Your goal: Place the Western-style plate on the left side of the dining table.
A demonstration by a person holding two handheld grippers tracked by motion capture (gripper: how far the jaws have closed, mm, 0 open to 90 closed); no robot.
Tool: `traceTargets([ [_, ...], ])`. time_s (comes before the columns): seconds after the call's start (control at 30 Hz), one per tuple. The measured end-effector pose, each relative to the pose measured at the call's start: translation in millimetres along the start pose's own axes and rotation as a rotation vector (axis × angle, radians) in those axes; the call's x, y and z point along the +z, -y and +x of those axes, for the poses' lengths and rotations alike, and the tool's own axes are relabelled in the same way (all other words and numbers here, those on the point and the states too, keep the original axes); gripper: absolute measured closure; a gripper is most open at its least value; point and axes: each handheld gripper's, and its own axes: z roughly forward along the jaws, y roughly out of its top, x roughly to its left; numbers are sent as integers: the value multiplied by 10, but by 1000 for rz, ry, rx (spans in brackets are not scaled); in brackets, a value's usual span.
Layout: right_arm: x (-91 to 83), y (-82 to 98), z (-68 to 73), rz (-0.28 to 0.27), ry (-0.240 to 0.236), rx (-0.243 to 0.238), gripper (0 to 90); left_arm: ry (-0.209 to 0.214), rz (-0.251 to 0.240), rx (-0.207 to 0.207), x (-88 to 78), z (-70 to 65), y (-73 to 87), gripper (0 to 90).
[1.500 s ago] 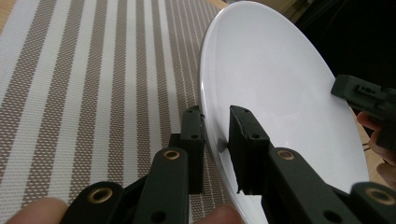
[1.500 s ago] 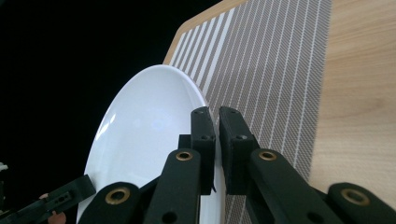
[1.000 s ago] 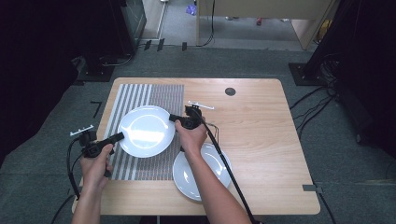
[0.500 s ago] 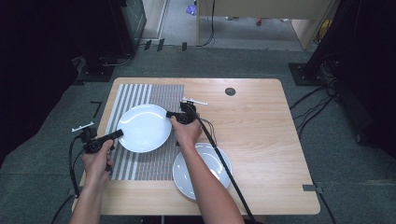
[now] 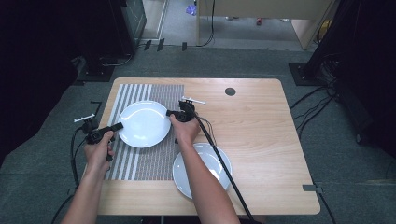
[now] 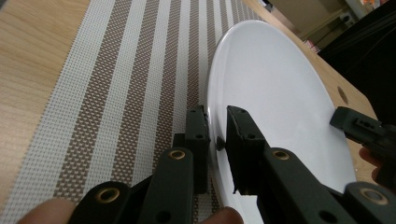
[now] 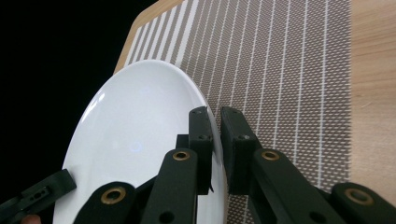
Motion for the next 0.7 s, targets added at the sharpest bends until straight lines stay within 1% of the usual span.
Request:
traceTargets([
  [0.07,12,-8,-13,-3,12,-1,844,6,7,-10,38,13,-9,806],
  [0.13,28,-15,-21,-5,23,-3,844,3,12,-11,67,19,-12,804],
  [0.2,45,-19,-24,-8,33,-5,843,-12,17,-9,101,26,-18,801],
  [0.33,67,-14,-6,-7,39,-11,841,-24,22,-6,132,48,-24,798],
  [0.43,82,-12,-16,0,54,-15,840,-35,45,3,189,63,-13,792],
  [0.5,93,-3,-27,3,64,-21,843,-35,53,-2,219,81,-1,783],
  [0.6,98,9,-32,0,70,-35,844,-38,53,6,227,86,11,775],
  [0.67,116,15,-45,-1,67,-48,842,-47,49,27,229,66,17,767],
  [0.7,130,20,-56,2,70,-53,838,-43,47,34,231,58,20,744],
])
